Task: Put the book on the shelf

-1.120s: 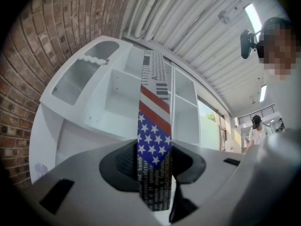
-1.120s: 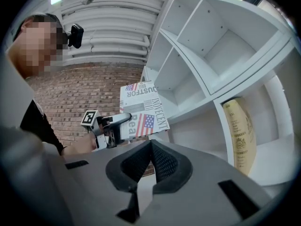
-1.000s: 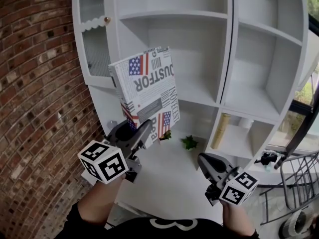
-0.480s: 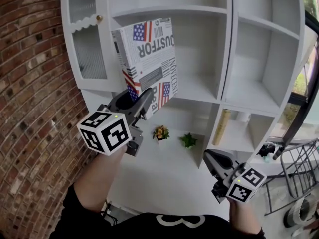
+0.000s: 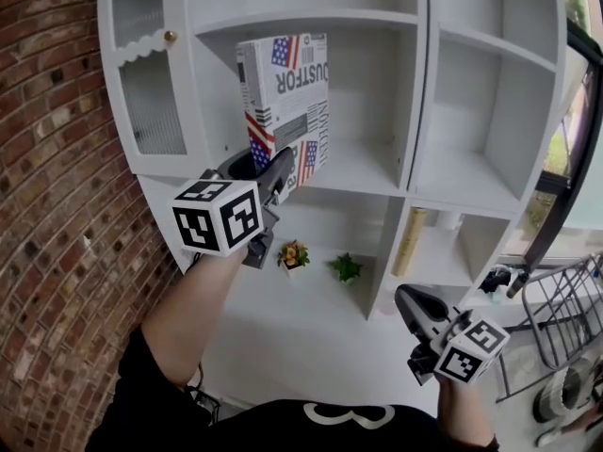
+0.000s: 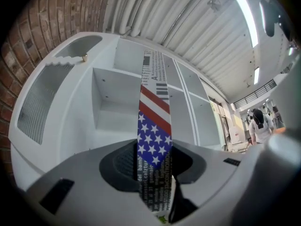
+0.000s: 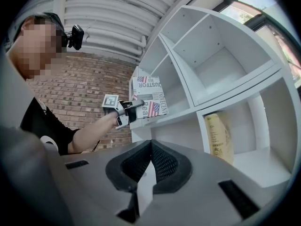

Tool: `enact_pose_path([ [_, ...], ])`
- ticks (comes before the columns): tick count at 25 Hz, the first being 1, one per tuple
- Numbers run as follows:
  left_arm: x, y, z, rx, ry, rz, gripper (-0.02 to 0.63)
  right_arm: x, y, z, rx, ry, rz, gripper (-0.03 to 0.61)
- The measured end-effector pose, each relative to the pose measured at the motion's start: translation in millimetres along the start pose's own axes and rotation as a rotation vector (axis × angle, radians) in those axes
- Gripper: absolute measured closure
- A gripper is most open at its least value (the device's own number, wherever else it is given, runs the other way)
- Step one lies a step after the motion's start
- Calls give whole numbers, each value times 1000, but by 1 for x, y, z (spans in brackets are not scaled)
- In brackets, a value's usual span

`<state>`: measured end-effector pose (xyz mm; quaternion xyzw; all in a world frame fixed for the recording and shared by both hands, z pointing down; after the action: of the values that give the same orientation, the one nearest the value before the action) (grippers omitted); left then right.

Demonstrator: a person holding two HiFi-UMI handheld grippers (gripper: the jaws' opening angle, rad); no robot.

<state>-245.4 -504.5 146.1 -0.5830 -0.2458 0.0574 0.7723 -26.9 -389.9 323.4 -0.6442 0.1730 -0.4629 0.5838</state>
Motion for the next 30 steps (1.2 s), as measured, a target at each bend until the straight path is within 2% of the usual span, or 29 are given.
enact_pose_path([
  [17, -22, -31, -73, -108, 54, -3, 466, 19, 2, 22, 3, -84, -9, 568],
  [30, -23, -50, -99, -166, 96, 18, 459, 25, 3, 31, 12, -106, -24, 568],
])
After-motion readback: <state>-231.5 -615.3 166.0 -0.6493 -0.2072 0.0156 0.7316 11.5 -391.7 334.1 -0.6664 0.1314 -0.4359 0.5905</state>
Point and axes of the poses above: the fingertips, and each gripper's own axes: z backward along the fingers, x to its right, y out of its top, the point moved 1 cm from there along z, backward along the fingers, and after that the axes turned 15 degrees about -z, right-handed, at the moved point
